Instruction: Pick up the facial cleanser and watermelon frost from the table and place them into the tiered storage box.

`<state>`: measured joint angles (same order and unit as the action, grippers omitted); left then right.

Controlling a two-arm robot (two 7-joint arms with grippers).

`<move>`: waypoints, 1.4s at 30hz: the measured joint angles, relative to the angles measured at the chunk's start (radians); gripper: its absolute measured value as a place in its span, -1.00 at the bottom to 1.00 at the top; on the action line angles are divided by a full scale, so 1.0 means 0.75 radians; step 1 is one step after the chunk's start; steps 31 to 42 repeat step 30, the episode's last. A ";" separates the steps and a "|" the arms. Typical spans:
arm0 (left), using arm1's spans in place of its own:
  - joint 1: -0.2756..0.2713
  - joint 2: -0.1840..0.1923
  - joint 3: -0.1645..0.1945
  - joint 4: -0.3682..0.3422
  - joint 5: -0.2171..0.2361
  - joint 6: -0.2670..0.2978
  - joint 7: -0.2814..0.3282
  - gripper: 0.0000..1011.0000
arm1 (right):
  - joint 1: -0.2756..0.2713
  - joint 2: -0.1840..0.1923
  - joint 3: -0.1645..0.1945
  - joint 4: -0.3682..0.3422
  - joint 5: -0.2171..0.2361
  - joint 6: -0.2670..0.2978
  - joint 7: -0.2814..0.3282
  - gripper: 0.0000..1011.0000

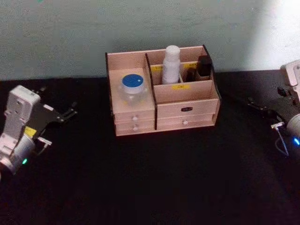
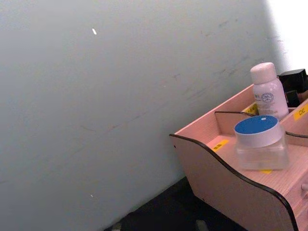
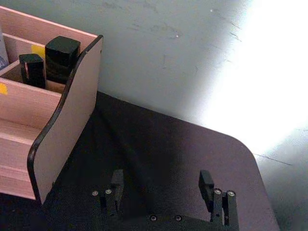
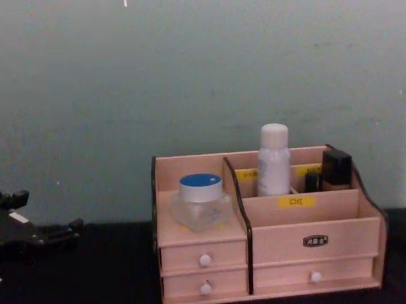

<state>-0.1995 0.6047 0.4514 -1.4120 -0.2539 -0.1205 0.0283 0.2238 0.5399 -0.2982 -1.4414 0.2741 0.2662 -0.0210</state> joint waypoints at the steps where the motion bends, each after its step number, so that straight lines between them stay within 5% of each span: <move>1: 0.000 0.000 0.000 0.000 0.000 0.000 0.000 0.98 | 0.000 0.000 0.000 0.000 0.000 0.000 0.000 0.98; 42: 0.000 0.000 0.000 0.000 0.000 0.000 0.000 0.98 | 0.000 0.002 0.000 -0.002 0.005 0.002 0.002 0.98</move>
